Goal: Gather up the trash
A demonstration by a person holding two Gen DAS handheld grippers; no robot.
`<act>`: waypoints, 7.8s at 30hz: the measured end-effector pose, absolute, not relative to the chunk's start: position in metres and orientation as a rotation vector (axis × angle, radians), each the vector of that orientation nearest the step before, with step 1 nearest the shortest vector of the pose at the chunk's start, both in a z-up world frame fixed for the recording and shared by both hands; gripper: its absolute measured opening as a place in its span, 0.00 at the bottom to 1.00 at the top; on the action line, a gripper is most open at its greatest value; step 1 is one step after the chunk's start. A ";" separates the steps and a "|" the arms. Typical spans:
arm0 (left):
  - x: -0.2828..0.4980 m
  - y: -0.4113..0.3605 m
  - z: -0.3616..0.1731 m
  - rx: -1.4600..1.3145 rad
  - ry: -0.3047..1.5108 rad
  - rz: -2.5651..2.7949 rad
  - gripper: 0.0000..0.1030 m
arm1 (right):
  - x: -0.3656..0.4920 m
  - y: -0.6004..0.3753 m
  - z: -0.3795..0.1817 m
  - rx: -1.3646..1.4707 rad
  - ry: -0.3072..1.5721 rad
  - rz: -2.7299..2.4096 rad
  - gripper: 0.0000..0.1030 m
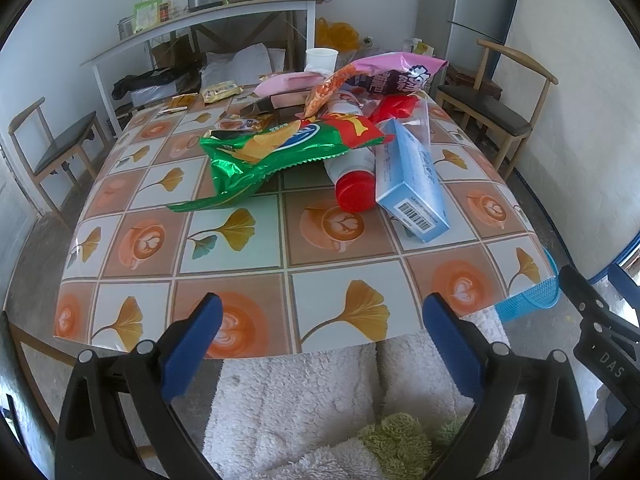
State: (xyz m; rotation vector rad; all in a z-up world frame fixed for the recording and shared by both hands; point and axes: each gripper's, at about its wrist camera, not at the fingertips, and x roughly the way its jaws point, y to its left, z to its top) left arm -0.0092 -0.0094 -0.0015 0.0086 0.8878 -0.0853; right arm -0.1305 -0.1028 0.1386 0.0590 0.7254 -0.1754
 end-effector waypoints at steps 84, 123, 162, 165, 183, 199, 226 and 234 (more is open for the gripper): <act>0.016 0.021 0.015 0.310 0.400 -0.093 0.95 | 0.045 -0.055 0.126 0.542 1.100 0.171 0.94; 0.029 -0.027 0.020 0.626 0.513 -0.190 0.07 | 0.027 -0.167 0.064 0.871 1.139 0.319 0.67; -0.002 -0.161 0.160 0.384 0.395 -0.695 0.07 | -0.055 -0.470 0.054 1.079 0.688 0.170 0.67; 0.028 -0.211 0.159 0.310 0.466 -0.868 0.07 | -0.063 -0.516 0.022 1.154 0.651 0.049 0.67; 0.203 -0.535 -0.050 0.149 1.194 -1.054 0.09 | 0.072 -0.719 -0.240 1.480 0.727 -0.300 0.69; 0.225 -0.531 -0.076 0.232 1.140 -0.951 0.60 | 0.050 -0.719 -0.239 1.381 0.784 -0.444 0.82; 0.083 -0.105 0.073 0.160 0.464 -0.526 0.67 | 0.062 -0.470 0.020 0.528 0.646 0.046 0.92; 0.137 -0.081 0.050 0.465 0.382 -0.273 0.67 | 0.153 -0.395 0.001 0.737 0.814 0.367 0.89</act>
